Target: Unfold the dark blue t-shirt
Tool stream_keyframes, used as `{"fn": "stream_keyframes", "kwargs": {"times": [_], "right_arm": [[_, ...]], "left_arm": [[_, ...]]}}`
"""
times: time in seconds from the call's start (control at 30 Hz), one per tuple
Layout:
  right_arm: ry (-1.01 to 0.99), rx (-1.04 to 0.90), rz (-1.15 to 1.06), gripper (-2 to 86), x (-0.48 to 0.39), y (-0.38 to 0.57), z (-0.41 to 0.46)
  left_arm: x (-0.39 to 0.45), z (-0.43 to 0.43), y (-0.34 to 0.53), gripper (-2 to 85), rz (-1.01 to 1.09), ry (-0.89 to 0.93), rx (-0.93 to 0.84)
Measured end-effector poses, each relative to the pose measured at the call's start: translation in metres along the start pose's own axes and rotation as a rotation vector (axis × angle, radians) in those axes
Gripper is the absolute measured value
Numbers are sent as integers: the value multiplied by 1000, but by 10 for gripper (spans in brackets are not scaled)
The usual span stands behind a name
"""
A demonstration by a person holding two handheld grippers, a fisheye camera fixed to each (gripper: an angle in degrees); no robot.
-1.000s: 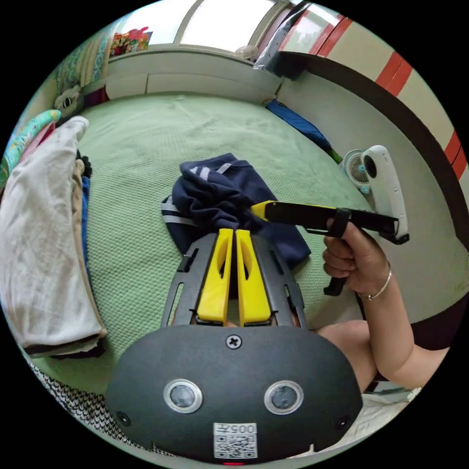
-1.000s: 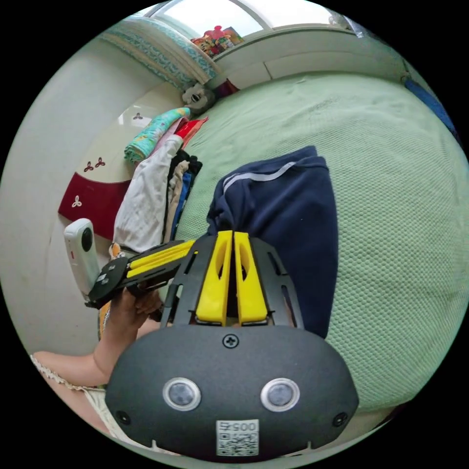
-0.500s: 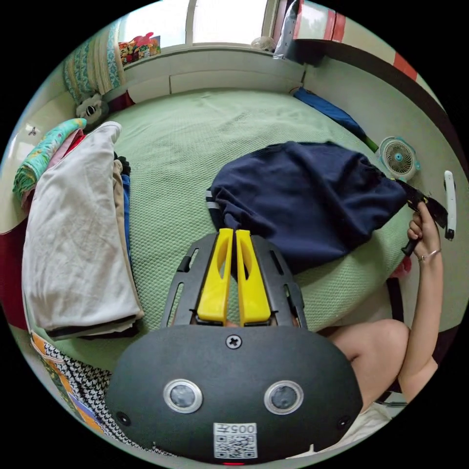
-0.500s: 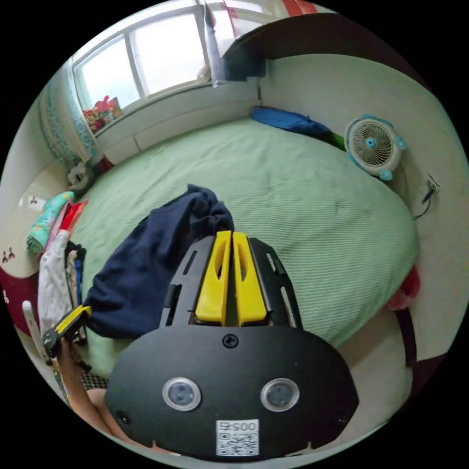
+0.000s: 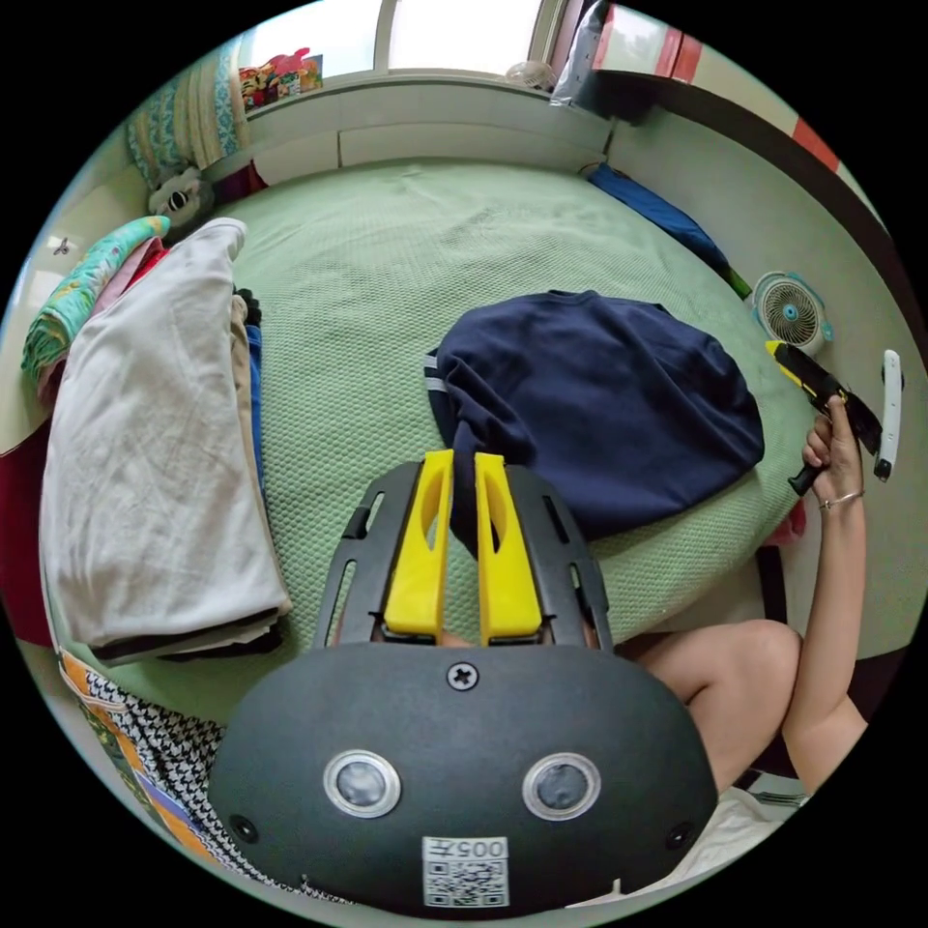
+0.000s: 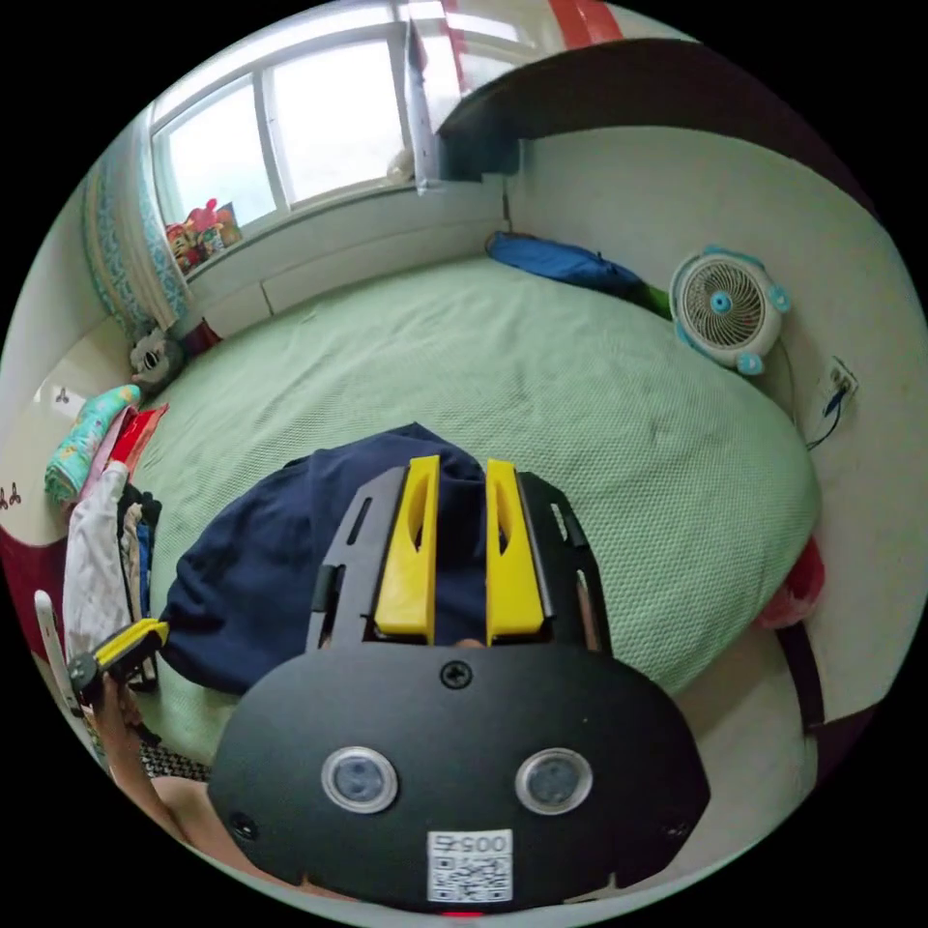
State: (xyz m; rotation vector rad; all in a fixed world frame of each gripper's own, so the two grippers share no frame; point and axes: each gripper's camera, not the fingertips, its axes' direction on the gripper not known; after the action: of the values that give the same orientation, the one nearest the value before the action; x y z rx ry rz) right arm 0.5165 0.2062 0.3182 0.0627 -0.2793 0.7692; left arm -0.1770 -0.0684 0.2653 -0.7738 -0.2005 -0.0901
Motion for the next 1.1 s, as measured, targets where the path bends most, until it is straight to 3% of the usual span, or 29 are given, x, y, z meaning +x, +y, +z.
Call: {"fn": "stream_keyframes", "kwargs": {"times": [0.17,0.37,0.57,0.63,0.9,1.1], "right_arm": [[-101,-50,-35,96,-18,8,8],[-78,-98,-25,118,-26,11,36],[-69,-160,-14,53,-25,26,62],[-8,-139,-34,-2,-32,29,53],[28,-60,-73,-15,-35,48,-6],[-134,-73,-38,-14,-14,70,-42]], "left_arm": [[-10,-12,11,64,-13,-66,47],[-28,-3,13,67,-37,21,24],[-23,-1,9,65,-18,42,30],[-20,0,7,64,-6,28,27],[-12,-2,7,57,-11,45,50],[-11,-5,8,44,-5,44,64]]}}
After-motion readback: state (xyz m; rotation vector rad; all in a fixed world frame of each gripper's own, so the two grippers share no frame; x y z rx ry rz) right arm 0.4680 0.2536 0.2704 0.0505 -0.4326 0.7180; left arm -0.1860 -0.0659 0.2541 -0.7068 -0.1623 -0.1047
